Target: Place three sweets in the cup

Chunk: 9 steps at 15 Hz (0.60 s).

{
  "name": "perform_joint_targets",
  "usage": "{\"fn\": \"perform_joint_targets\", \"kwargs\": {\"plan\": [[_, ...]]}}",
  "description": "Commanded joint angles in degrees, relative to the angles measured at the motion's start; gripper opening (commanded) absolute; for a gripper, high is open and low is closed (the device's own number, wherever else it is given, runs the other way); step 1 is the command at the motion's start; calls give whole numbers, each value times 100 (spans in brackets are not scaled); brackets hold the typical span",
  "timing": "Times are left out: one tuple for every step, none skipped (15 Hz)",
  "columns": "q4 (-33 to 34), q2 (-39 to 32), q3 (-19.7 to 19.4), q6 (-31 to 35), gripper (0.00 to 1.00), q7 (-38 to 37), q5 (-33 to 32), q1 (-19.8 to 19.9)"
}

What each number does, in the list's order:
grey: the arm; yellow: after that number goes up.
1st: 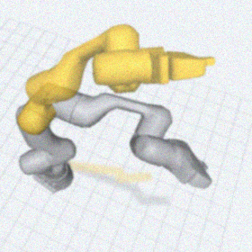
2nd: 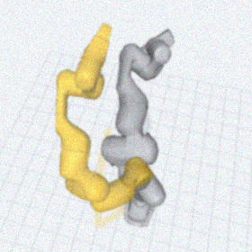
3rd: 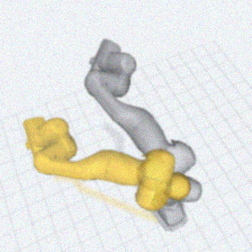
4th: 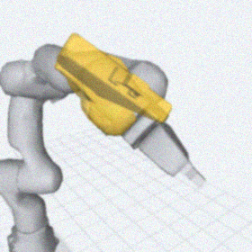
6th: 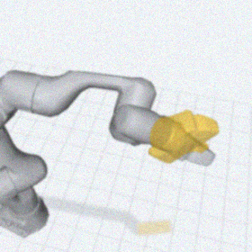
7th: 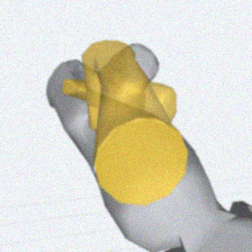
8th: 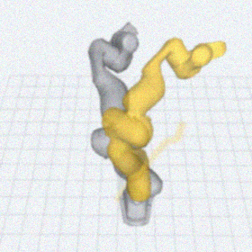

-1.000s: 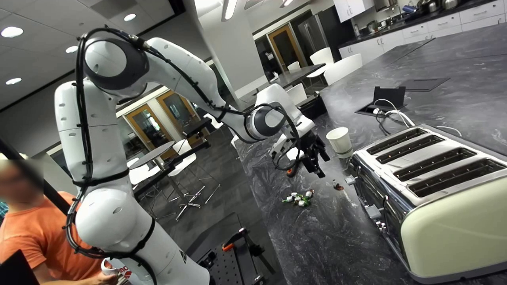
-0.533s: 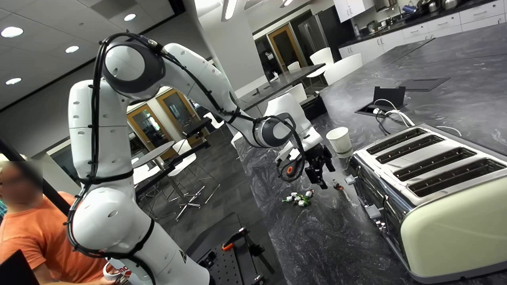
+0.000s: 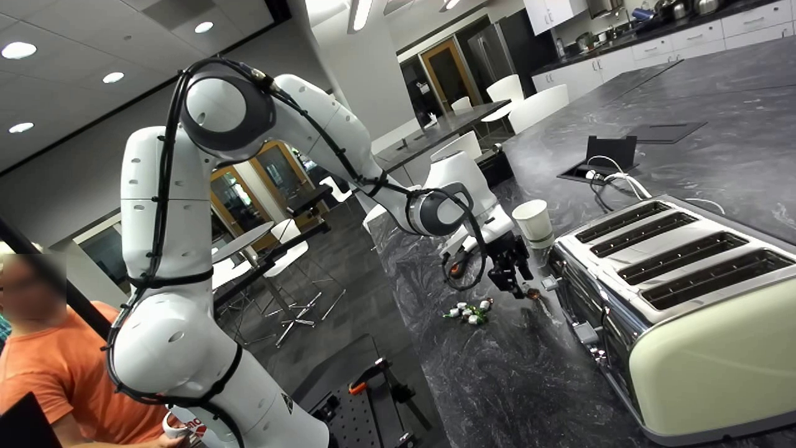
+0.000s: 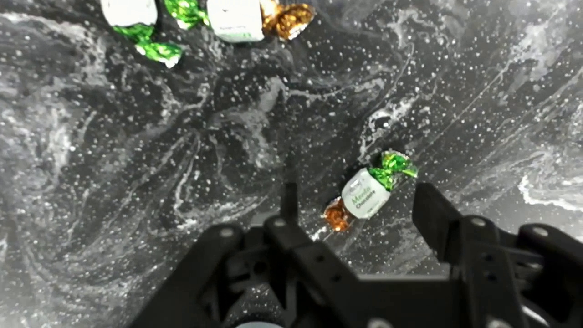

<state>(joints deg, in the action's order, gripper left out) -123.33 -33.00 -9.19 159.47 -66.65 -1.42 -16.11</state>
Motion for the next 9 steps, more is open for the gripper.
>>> {"fn": "perform_joint_targets", "kwargs": {"plan": [[121,-92,-1,119,36,-24,106,5],[144,-104,-10,111,27,-31,99,-8],[160,-115,-15,103,19,-35,94,-16],[177,-127,-19,92,12,-37,88,-25],[192,-137,-23,79,5,-38,81,-36],[199,-139,-49,62,0,-57,56,-72],[177,-85,-72,53,0,-73,35,-103],[142,-25,-83,60,3,-79,22,-126],[62,66,-120,85,3,-110,-8,-177]]}}
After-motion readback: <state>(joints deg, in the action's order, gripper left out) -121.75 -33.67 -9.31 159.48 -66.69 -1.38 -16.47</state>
